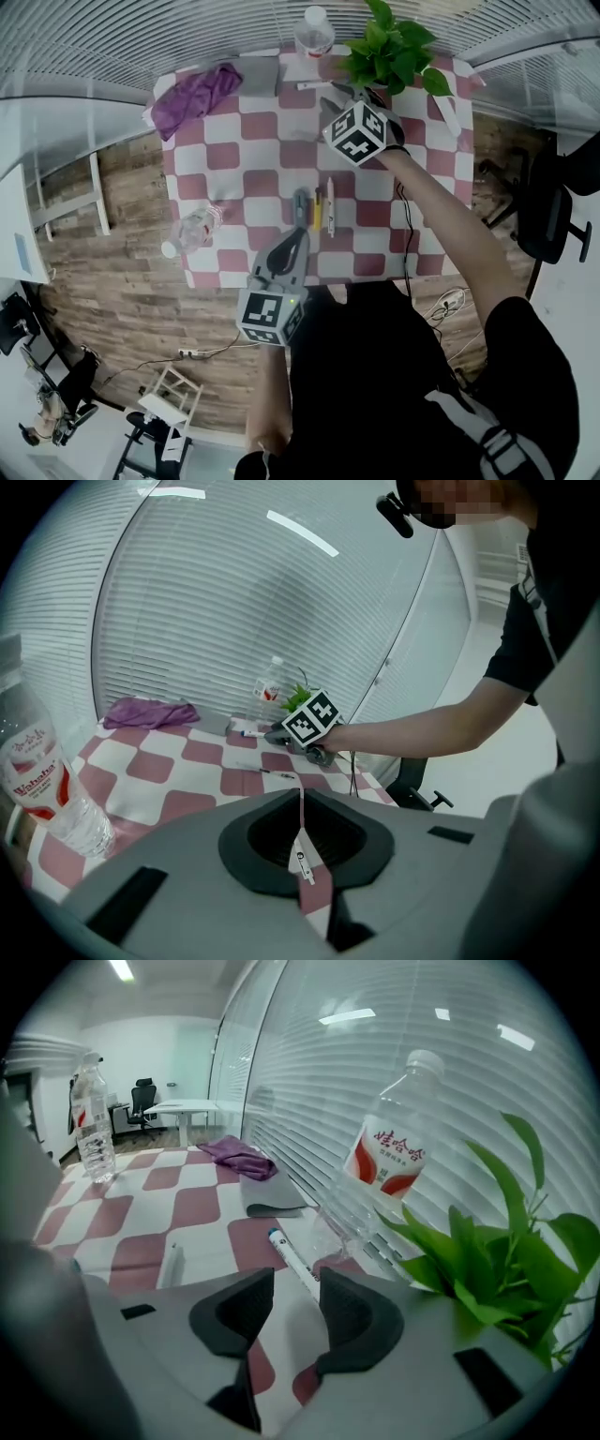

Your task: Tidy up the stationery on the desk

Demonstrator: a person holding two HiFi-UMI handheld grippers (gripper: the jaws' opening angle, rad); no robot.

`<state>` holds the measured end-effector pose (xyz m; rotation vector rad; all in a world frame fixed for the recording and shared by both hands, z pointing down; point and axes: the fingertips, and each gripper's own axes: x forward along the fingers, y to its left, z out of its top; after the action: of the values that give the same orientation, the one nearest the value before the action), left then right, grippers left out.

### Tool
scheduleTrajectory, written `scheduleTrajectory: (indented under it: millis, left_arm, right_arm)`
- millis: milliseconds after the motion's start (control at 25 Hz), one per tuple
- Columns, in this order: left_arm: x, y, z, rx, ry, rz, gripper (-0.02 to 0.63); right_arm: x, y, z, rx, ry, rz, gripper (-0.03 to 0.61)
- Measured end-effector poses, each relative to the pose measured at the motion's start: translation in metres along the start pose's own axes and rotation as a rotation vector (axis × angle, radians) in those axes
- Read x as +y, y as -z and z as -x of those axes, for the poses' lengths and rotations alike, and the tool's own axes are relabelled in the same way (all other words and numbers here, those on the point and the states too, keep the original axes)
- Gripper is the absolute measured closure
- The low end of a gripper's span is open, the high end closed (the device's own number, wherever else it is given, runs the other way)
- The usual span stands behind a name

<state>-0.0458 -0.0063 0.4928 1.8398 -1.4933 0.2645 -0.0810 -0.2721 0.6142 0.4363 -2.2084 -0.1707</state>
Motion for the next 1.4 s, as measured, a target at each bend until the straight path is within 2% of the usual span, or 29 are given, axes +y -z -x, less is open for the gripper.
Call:
scheduleTrajectory:
  millis: [240, 400, 560, 720, 800, 880, 960, 1160, 1320, 1400]
  left_arm:
    - [0.008, -0.006, -0.005, 0.009, -0.011, 0.007, 0.578]
    - [0.012, -0.006, -0.008, 0.016, -0.015, 0.015, 0.578]
    - [0.012, -0.011, -0.009, 0.009, -0.007, 0.018, 0.578]
    - [0.015, -0.011, -0.009, 0.005, -0.004, 0.022, 0.578]
    - [0.016, -0.01, -0.01, 0.007, -0.002, 0.023, 0.578]
    - [0.015, -0.01, -0.01, 0.009, 0.002, 0.023, 0.578]
    - [0.015, -0.009, -0.01, 0.01, 0.006, 0.022, 0.578]
    - [0.014, -0.008, -0.008, 0.008, 0.009, 0.022, 0.578]
    - [0.016, -0.003, -0.004, 0.004, -0.001, 0.027, 0.578]
    - [0.016, 0.0, -0.001, 0.0, -0.006, 0.03, 0.578]
  right_arm:
    - [-0.004, -0.003, -0.022, 0.033, -0.038, 0.037, 0.393]
    - [-0.001, -0.003, -0.031, 0.045, -0.088, 0.0, 0.393]
    - [-0.001, 0.0, -0.037, 0.076, -0.11, 0.052, 0.393]
    - [-0.003, 0.001, -0.04, 0.107, -0.136, 0.047, 0.393]
    - [-0.007, 0.001, -0.04, 0.118, -0.124, 0.05, 0.448]
    - [-0.007, 0.001, -0.04, 0.13, -0.118, 0.063, 0.449]
    - [-0.006, 0.002, -0.039, 0.145, -0.108, 0.105, 0.453]
    - [-0.001, 0.008, -0.041, 0.192, -0.069, 0.301, 0.469]
    - [-0.001, 0.005, -0.042, 0.222, -0.073, 0.306, 0.486]
    - [-0.001, 0.003, -0.042, 0.232, -0.058, 0.349, 0.482]
